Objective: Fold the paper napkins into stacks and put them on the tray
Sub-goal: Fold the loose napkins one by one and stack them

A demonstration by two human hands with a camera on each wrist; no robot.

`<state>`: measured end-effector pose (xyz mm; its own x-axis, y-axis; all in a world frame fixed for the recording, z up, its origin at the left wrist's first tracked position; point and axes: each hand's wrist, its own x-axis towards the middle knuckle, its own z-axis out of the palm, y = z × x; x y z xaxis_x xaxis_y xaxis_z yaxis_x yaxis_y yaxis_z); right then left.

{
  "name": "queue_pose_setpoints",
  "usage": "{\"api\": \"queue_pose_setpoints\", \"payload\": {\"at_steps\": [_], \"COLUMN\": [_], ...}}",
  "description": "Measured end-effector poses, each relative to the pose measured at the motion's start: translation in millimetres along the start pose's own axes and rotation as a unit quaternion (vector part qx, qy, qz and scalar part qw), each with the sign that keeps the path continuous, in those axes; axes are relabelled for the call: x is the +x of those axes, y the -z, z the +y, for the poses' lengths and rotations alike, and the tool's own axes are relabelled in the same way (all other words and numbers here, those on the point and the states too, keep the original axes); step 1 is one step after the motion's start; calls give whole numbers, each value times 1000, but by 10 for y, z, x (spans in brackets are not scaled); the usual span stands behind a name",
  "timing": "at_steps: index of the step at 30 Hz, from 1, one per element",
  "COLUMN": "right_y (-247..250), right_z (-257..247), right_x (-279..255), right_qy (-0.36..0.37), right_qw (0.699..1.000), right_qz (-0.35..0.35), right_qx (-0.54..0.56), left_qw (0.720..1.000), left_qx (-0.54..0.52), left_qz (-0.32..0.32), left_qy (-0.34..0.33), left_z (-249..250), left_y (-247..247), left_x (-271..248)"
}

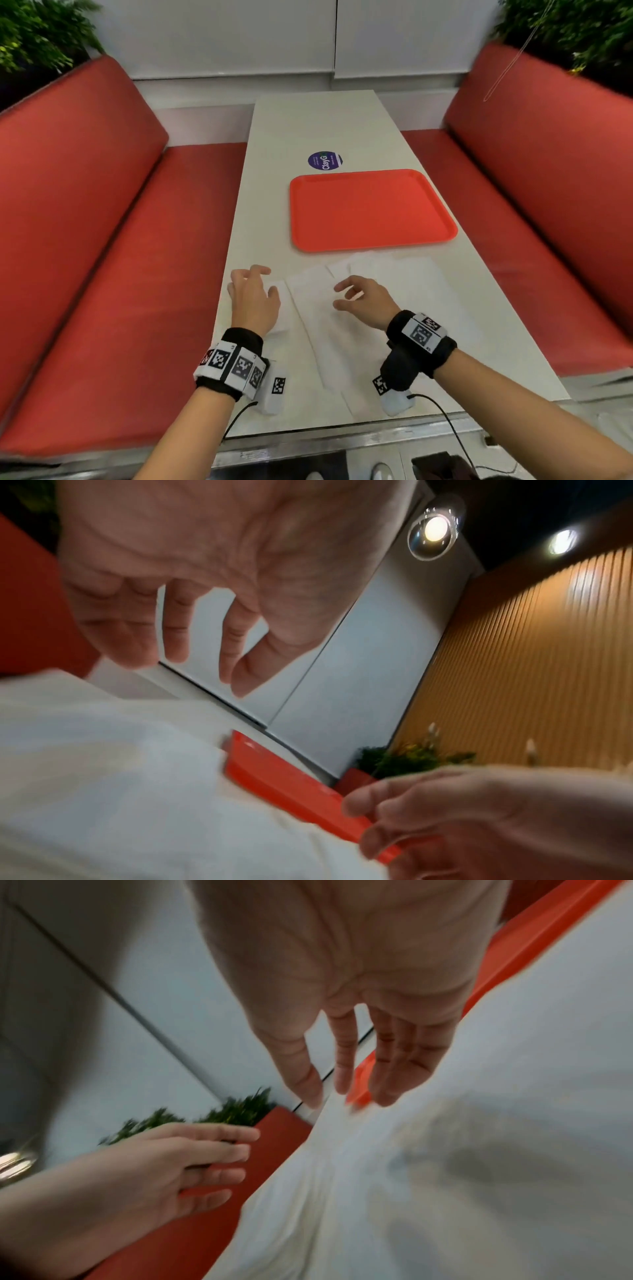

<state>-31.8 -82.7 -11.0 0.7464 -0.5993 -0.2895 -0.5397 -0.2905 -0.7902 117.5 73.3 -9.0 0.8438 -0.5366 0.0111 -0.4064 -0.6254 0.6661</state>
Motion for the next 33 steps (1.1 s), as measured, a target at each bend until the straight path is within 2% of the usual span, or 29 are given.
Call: {"api": "queue_pose_setpoints", "payload": {"at_steps": [2,5,8,11,15,20,25,28,30,33], "right_y": [259,518,603,589,552,566,468,404,426,539], "right_z": [207,488,689,840,934,968,951,831,727,600], "right_x": [-83,-194,-237,-214,-189,-170,-78,-120,-182,-281], "right_qy": [-36,-79,-110,-123,-114,-100,-104,-58,-8,67], "right_qw": [998,992,988,983,980,977,977,988,991,984], "right_qz": [49,98,103,108,113,106,68,49,45,47], "right_qx": [-6,-8,33,80,115,153,172,135,122,158], "left_qw": [995,977,968,968,956,947,943,941,942,931], "left_qx": [-66,-93,-84,-84,-142,-165,-190,-217,-244,-294], "left_qz": [-72,-190,-231,-225,-220,-200,-183,-173,-163,-161], "left_qy": [-10,24,57,78,135,189,202,192,162,143], "left_z": [220,491,656,765,842,896,851,798,777,774], "left_y": [-216,-622,-932,-1090,-1168,-1229,-1285,-1260,-1191,-997], "left_x": [-84,-227,-303,-311,-289,-300,-291,-277,-281,-321]}}
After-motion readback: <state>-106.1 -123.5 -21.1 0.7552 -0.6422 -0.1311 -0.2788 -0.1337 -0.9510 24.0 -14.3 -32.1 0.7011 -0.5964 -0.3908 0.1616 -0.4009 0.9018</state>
